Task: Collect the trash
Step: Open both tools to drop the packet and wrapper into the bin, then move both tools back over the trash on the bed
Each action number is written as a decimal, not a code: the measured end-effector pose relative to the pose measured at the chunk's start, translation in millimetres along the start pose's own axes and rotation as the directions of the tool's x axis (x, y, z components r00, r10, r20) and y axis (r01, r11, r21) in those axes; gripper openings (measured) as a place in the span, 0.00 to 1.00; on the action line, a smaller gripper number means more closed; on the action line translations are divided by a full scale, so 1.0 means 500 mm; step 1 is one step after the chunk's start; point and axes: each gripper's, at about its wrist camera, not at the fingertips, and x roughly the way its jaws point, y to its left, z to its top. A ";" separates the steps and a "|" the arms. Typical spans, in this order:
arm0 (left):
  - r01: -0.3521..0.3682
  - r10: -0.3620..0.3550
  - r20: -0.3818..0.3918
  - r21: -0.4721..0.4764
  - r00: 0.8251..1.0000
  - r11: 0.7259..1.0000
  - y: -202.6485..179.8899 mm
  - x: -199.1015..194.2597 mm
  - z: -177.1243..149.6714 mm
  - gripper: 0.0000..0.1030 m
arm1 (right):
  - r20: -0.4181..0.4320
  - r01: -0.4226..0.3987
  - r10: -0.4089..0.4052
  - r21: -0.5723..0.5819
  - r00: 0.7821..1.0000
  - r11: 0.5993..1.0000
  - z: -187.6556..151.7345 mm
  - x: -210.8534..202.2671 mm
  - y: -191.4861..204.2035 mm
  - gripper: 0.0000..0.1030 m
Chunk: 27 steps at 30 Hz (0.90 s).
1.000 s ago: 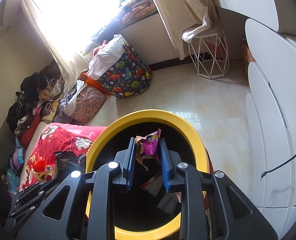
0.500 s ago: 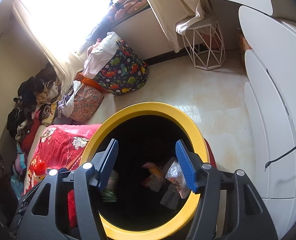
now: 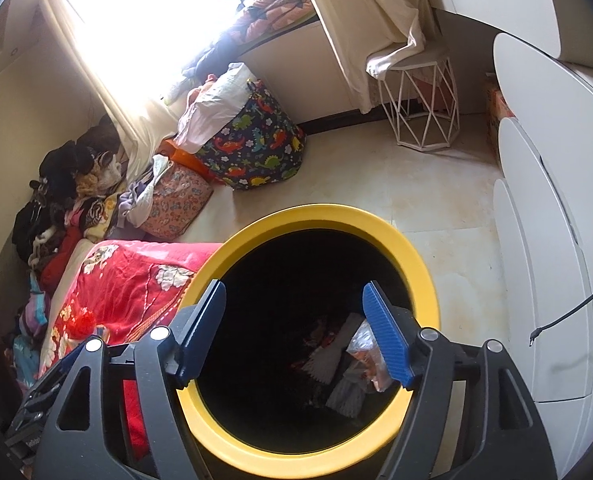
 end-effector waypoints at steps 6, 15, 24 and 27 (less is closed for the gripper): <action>-0.050 0.050 0.039 -0.014 0.998 0.999 0.030 -0.037 0.001 0.89 | -0.001 -0.012 0.012 -0.036 1.000 0.999 -0.008 -0.002 0.036 0.71; -0.125 0.130 0.096 -0.054 0.987 0.991 0.092 -0.096 0.006 0.89 | -0.016 -0.057 0.056 -0.111 0.998 0.992 -0.023 0.004 0.113 0.72; -0.175 0.193 0.127 -0.140 0.973 0.975 0.178 -0.145 0.004 0.89 | -0.038 -0.103 0.098 -0.182 0.994 0.978 -0.044 0.007 0.195 0.73; -0.187 0.211 0.135 -0.167 0.968 0.968 0.206 -0.161 0.001 0.89 | -0.047 -0.118 0.111 -0.197 0.993 0.973 -0.051 0.010 0.217 0.74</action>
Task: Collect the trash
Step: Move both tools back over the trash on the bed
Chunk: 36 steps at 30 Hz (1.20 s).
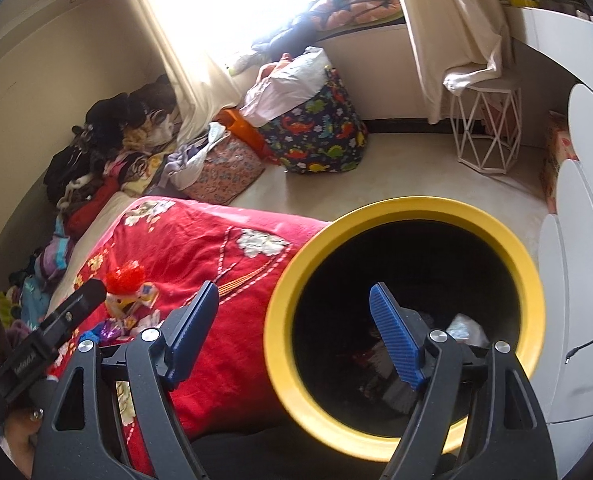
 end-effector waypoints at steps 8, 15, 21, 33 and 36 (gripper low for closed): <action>-0.051 0.052 0.025 -0.045 0.998 0.998 0.068 -0.023 0.007 0.89 | -0.012 -0.037 0.036 -0.061 0.999 0.997 -0.008 0.015 0.067 0.75; -0.086 0.089 0.039 -0.075 0.995 0.993 0.117 -0.042 0.009 0.89 | -0.028 -0.076 0.073 -0.121 0.997 0.990 -0.020 0.029 0.128 0.75; -0.109 0.113 0.048 -0.089 0.992 0.990 0.150 -0.055 0.010 0.89 | -0.046 -0.115 0.109 -0.172 0.993 0.978 -0.029 0.040 0.179 0.75; -0.160 0.169 0.053 -0.144 0.984 0.976 0.228 -0.078 0.005 0.89 | -0.092 -0.187 0.168 -0.263 0.981 0.947 -0.049 0.066 0.272 0.76; -0.175 0.185 0.053 -0.148 0.981 0.973 0.244 -0.082 0.001 0.89 | -0.104 -0.204 0.180 -0.290 0.978 0.935 -0.055 0.074 0.296 0.76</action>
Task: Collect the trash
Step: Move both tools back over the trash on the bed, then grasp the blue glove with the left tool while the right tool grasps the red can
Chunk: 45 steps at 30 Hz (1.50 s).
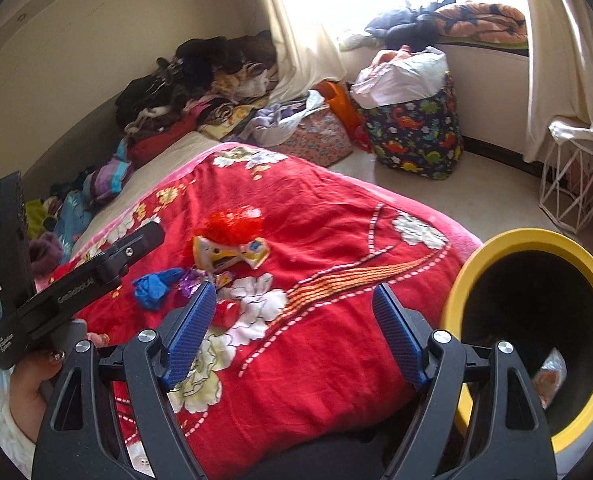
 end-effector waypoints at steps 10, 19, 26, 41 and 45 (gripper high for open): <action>-0.060 0.060 -0.004 -0.050 0.998 0.997 0.076 0.004 0.000 0.89 | -0.039 -0.056 0.052 -0.094 0.998 0.994 -0.006 0.044 0.068 0.76; -0.118 0.117 -0.010 -0.091 0.993 0.989 0.145 0.005 -0.005 0.89 | -0.097 -0.089 0.074 -0.158 0.993 0.983 -0.014 0.099 0.110 0.76; -0.143 0.141 -0.026 -0.124 0.990 0.982 0.183 0.016 -0.018 0.89 | -0.150 -0.108 0.075 -0.223 0.986 0.969 -0.024 0.151 0.145 0.76; -0.198 0.171 -0.141 -0.204 0.975 0.959 0.280 0.072 -0.063 0.82 | -0.280 -0.151 0.034 -0.408 0.959 0.900 -0.047 0.284 0.209 0.76; -0.186 0.150 -0.165 -0.236 0.975 0.954 0.294 0.087 -0.079 0.69 | -0.311 -0.156 0.009 -0.452 0.950 0.878 -0.054 0.327 0.222 0.76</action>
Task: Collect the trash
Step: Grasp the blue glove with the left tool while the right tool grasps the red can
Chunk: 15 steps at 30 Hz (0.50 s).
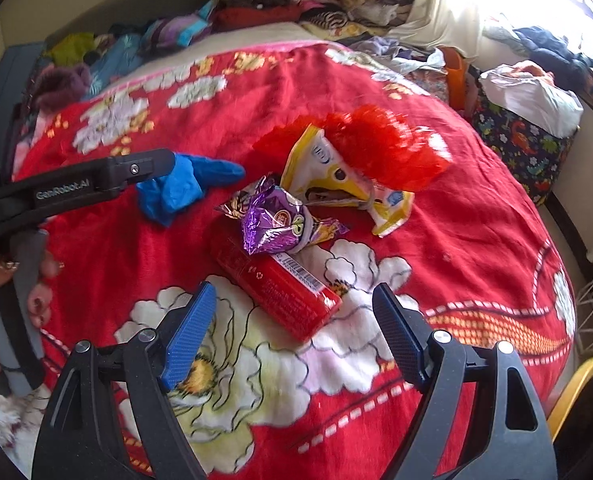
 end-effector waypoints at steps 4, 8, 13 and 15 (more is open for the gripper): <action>0.020 -0.020 -0.021 -0.014 1.000 1.000 0.003 0.015 -0.008 0.62 | -0.041 -0.008 0.006 -0.055 0.999 0.998 0.012 0.043 0.015 0.76; 0.042 -0.042 -0.025 -0.004 0.999 0.999 -0.007 0.023 -0.010 0.53 | -0.076 -0.041 0.034 -0.097 0.997 0.994 0.009 0.070 0.028 0.50; 0.062 -0.061 -0.033 0.035 0.998 0.997 -0.031 0.027 -0.012 0.34 | -0.081 -0.087 0.082 -0.071 0.993 0.994 -0.005 0.060 0.036 0.32; 0.065 -0.064 -0.036 0.038 0.997 0.997 -0.035 0.027 -0.014 0.29 | -0.082 -0.106 0.103 -0.030 0.991 0.994 -0.013 0.049 0.032 0.32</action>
